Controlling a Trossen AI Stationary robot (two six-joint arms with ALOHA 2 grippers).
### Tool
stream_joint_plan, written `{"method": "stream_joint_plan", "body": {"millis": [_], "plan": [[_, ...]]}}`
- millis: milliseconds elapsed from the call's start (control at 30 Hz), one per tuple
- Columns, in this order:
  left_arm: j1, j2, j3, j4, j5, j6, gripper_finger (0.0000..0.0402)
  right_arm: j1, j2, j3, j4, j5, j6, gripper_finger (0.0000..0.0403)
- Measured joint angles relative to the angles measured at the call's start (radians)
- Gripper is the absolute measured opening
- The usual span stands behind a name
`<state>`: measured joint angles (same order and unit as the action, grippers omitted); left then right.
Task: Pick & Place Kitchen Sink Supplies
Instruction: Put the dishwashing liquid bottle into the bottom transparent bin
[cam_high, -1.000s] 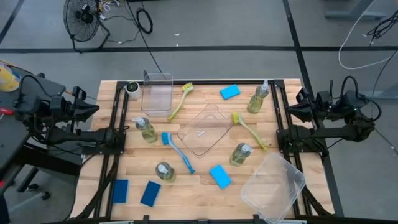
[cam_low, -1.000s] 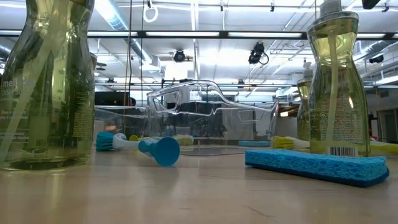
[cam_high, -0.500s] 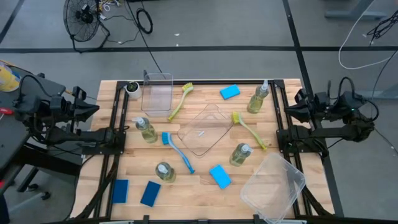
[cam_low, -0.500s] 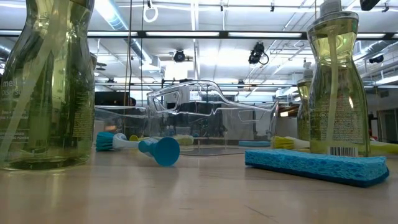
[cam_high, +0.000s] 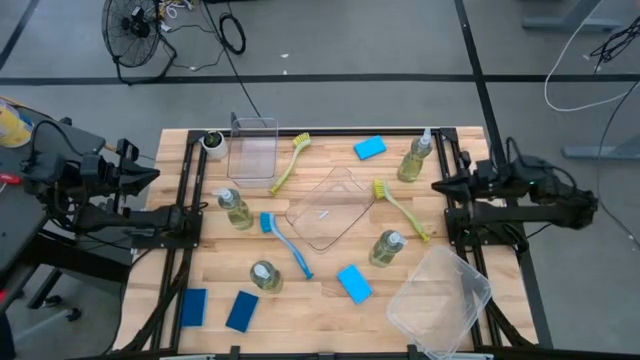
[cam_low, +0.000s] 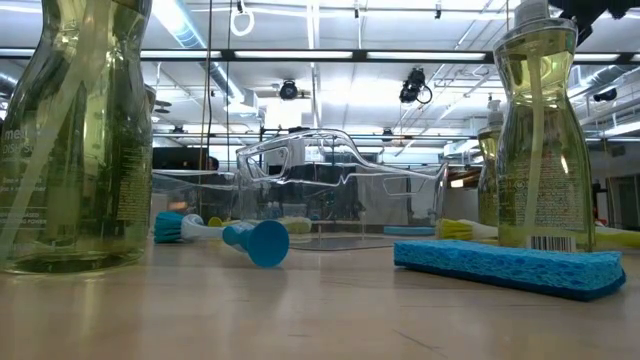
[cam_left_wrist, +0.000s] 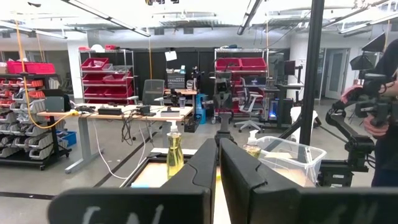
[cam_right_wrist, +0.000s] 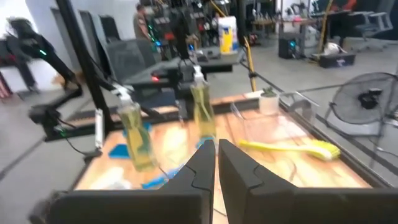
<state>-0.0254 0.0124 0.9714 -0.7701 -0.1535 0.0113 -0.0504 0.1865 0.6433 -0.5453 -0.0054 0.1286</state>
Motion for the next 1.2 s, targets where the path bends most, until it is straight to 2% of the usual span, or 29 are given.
{"method": "stream_joint_plan", "body": {"millis": [200,767,1067,1200], "plan": [[0.0,0.0,0.0,0.0,0.0,0.0,0.0025,-0.087,0.036,-0.025,0.0,-0.001,-0.069,0.0025],[0.0,0.0,0.0,0.0,0.0,0.0,0.0025,-0.456,0.159,-0.025,-0.011,-0.004,-0.271,0.003],[0.0,0.0,0.0,0.0,0.0,0.0,0.0026,-0.595,0.223,0.026,-0.1,-0.002,-0.299,0.0095],[0.0,0.0,0.0,0.0,0.0,0.0,0.0025,-0.638,0.231,0.033,-0.103,0.038,-0.303,0.0131]]}}
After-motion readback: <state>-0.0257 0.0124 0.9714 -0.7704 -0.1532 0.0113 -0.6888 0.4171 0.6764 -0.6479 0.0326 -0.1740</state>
